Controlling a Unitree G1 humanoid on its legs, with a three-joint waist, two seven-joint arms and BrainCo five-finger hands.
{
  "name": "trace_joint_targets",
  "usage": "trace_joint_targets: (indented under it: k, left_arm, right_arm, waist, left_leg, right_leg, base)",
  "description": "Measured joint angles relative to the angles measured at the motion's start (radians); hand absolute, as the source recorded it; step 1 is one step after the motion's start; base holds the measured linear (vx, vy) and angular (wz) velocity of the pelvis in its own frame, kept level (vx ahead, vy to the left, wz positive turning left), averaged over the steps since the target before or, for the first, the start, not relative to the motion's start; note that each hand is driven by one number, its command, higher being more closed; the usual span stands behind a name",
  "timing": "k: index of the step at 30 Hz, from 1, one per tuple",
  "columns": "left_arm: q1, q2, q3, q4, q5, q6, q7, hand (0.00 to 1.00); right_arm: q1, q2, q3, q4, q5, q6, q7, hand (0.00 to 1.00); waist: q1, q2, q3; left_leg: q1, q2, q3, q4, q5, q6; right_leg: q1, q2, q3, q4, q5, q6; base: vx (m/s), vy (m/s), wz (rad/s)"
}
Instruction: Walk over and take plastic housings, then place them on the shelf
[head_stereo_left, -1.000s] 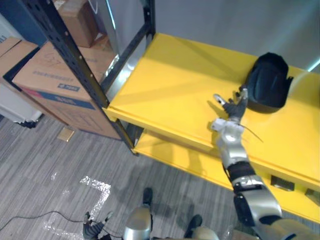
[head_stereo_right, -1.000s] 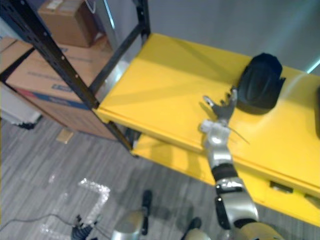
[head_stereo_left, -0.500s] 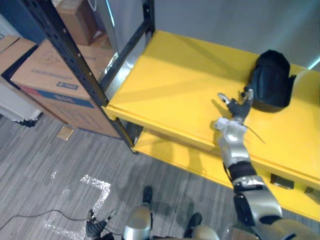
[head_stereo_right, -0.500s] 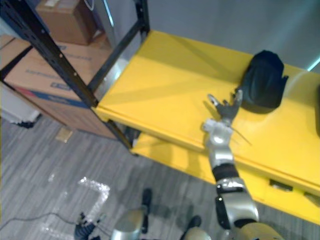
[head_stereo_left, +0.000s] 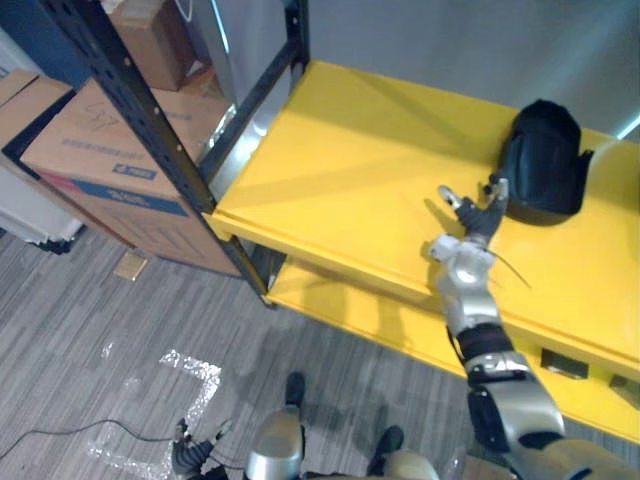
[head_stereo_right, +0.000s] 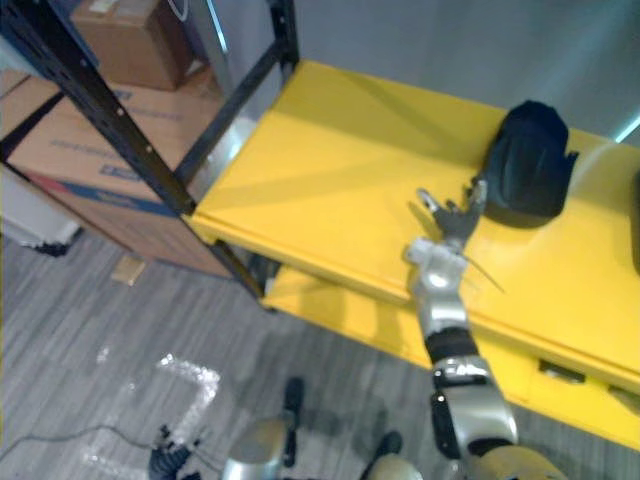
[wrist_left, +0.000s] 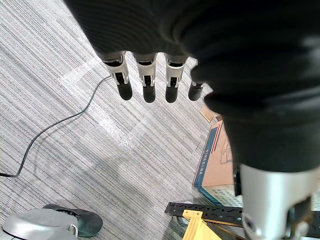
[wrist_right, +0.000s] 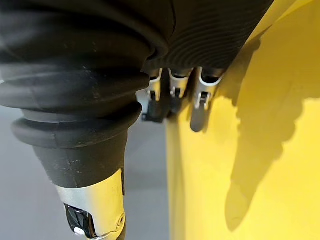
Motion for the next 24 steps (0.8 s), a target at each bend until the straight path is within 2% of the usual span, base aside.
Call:
trace_joint_targets:
  k: [8,12,16,20,22,24]
  left_arm:
    - [0.000,0.000,0.001,0.001,0.003,0.005,-0.001,0.00]
    - [0.004,0.000,0.015,0.001,0.003,0.005,-0.001,0.00]
    - [0.022,0.001,0.047,0.003,0.010,0.007,0.004,0.00]
    - [0.037,0.001,0.051,0.005,0.010,0.000,0.005,0.00]
    - [0.047,0.002,0.057,0.021,0.011,-0.003,0.005,0.00]
    - [0.047,0.001,0.066,0.037,0.010,-0.004,0.005,0.00]
  right_arm:
    - [0.077,0.009,0.006,-0.085,-0.069,0.003,0.066,0.00]
    - [0.221,0.011,0.110,-0.344,-0.124,0.001,0.134,0.00]
    - [0.349,0.027,0.123,-0.496,-0.179,0.013,0.105,0.00]
    - [0.449,0.024,0.034,-0.566,-0.187,0.015,0.082,0.00]
    - [0.500,0.015,0.011,-0.595,-0.186,0.015,0.082,0.00]
    - [0.533,0.013,-0.001,-0.615,-0.186,0.028,0.074,0.00]
  waist:
    - [0.000,-0.008,-0.004]
    - [-0.007,-0.026,-0.009]
    - [-0.021,-0.070,-0.036]
    - [-0.038,-0.090,-0.050]
    - [-0.065,-0.096,-0.062]
    - [-0.077,-0.097,-0.066]
  left_leg:
    - [0.001,0.000,0.001,0.000,-0.001,0.000]
    - [0.003,0.002,0.007,0.000,-0.007,-0.001]
    - [0.019,0.004,0.036,0.000,-0.021,-0.004]
    - [0.033,0.003,0.057,-0.001,-0.031,-0.002]
    - [0.033,0.003,0.061,-0.001,-0.036,-0.004]
    - [0.034,0.006,0.073,-0.001,-0.041,-0.008]
  right_leg:
    - [0.001,0.000,0.001,0.000,0.000,0.000]
    - [0.001,0.000,0.006,-0.001,-0.001,0.001]
    - [-0.001,0.000,0.034,-0.001,-0.001,0.001]
    - [-0.002,0.001,0.057,0.000,-0.003,0.001]
    - [-0.003,0.000,0.061,0.000,-0.008,0.000]
    - [-0.011,0.002,0.073,0.000,-0.010,-0.003]
  base:
    - [0.00,0.000,0.00]
    - [0.00,0.000,-0.02]
    - [0.01,0.001,-0.16]
    - [0.02,-0.001,-0.19]
    - [0.01,0.007,-0.08]
    - [0.00,0.006,-0.15]
